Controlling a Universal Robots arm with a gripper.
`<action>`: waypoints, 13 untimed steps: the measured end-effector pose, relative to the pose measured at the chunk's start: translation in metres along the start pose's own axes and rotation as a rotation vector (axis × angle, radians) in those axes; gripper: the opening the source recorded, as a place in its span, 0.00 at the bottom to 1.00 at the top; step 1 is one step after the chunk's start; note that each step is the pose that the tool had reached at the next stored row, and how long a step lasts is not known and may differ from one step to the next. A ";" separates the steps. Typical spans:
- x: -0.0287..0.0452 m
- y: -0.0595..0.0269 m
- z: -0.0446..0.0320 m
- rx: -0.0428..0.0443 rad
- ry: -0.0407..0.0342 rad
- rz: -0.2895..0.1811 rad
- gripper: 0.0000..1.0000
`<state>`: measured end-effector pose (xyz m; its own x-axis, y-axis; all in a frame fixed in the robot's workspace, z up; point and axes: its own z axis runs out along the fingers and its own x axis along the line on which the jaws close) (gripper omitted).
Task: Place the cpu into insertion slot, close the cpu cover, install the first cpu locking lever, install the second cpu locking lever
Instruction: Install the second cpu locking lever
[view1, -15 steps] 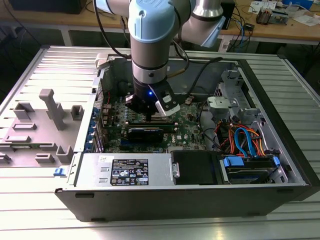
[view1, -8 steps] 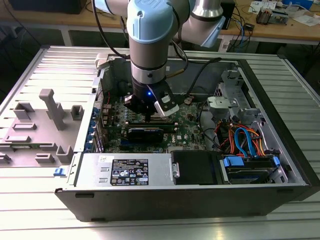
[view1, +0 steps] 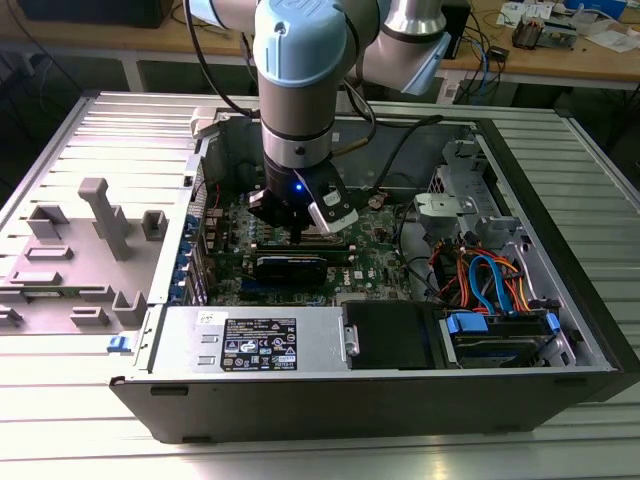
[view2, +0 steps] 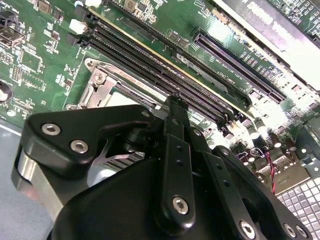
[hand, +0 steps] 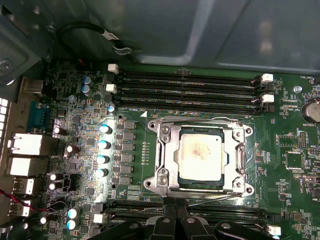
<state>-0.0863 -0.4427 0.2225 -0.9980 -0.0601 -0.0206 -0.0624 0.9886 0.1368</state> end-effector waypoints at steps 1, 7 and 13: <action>0.0000 0.0000 0.0002 -0.0001 0.0004 0.000 0.11; 0.0003 -0.0019 0.0000 -0.0009 0.0023 0.000 0.11; 0.0080 -0.0016 0.0004 -0.0084 0.0030 0.000 0.11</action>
<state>-0.0942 -0.4447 0.2217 -0.9980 -0.0601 -0.0175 -0.0620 0.9875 0.1451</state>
